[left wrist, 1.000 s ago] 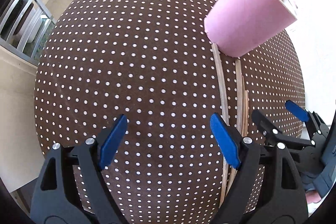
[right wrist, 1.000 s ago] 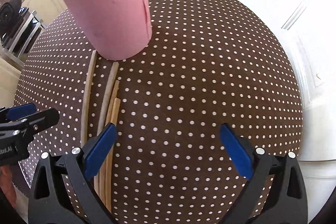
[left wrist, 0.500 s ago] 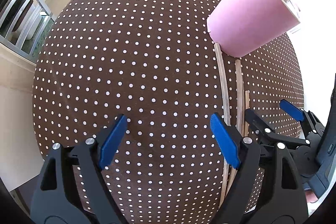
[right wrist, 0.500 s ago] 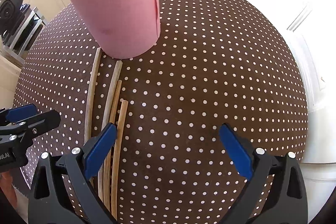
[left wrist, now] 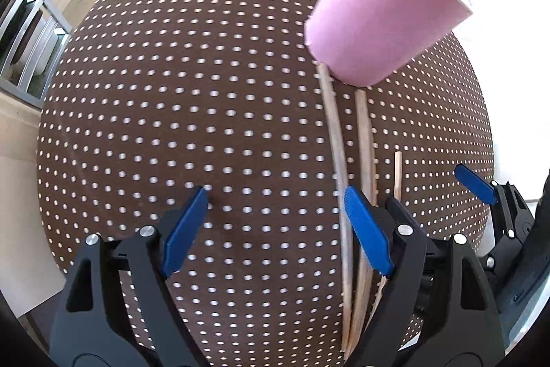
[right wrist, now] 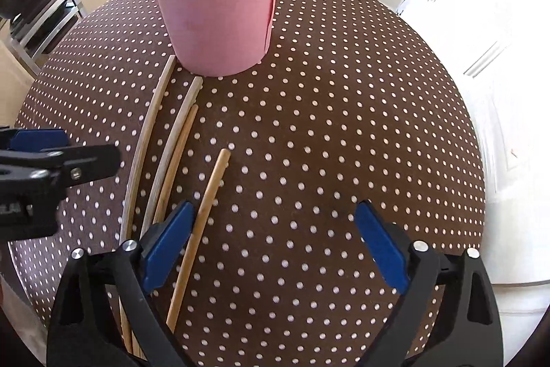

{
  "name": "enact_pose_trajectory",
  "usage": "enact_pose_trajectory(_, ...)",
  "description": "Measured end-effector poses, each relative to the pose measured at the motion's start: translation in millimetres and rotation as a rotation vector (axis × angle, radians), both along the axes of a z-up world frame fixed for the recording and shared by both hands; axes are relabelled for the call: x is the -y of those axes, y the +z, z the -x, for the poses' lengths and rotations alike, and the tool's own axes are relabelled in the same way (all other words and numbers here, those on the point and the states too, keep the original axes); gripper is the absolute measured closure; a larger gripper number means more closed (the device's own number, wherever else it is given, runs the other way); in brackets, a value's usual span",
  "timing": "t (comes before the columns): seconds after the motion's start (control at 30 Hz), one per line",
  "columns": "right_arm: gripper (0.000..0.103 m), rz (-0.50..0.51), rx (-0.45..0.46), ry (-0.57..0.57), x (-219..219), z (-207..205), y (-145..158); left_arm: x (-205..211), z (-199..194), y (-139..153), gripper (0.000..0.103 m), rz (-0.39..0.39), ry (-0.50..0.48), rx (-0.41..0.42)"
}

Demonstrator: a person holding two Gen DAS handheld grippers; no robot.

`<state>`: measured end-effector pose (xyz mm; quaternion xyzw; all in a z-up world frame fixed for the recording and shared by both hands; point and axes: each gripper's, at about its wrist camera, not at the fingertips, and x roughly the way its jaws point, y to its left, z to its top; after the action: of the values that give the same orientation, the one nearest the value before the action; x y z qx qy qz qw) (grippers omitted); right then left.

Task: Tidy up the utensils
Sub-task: 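Move both open grippers down to the chopstick pile beside the cup, then close the left gripper on a chopstick while the right gripper closes on another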

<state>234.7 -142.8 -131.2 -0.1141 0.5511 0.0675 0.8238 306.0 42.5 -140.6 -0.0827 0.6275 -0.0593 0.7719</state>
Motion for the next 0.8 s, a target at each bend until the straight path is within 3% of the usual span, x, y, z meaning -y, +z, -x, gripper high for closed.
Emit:
enact_pose_trajectory(0.3, 0.019, 0.004, 0.019, 0.027, 0.7, 36.5, -1.5, 32.3, -10.9, -3.8, 0.023, -0.053, 0.009, 0.015)
enact_pose_trajectory(0.5, 0.019, -0.007, 0.018, 0.025, 4.9, 40.6, -1.0, 61.6, -30.4, -9.3, 0.025, -0.136, -0.027, 0.019)
enact_pose_trajectory(0.6, 0.019, -0.018, 0.011, 0.019, 13.3, 29.0, 2.7, 74.3, -30.4, -9.2, 0.037, -0.188, -0.045, 0.054)
enact_pose_trajectory(0.73, 0.019, -0.023, 0.012, 0.018, 17.8, 30.8, 5.5, 80.6, -20.7, -4.3, 0.07, -0.195, -0.101, 0.103)
enact_pose_trajectory(0.8, 0.019, -0.024, 0.012, 0.019, 20.9, 31.6, 6.1, 78.6, -15.7, -3.3, 0.078, -0.182, -0.119, 0.108)
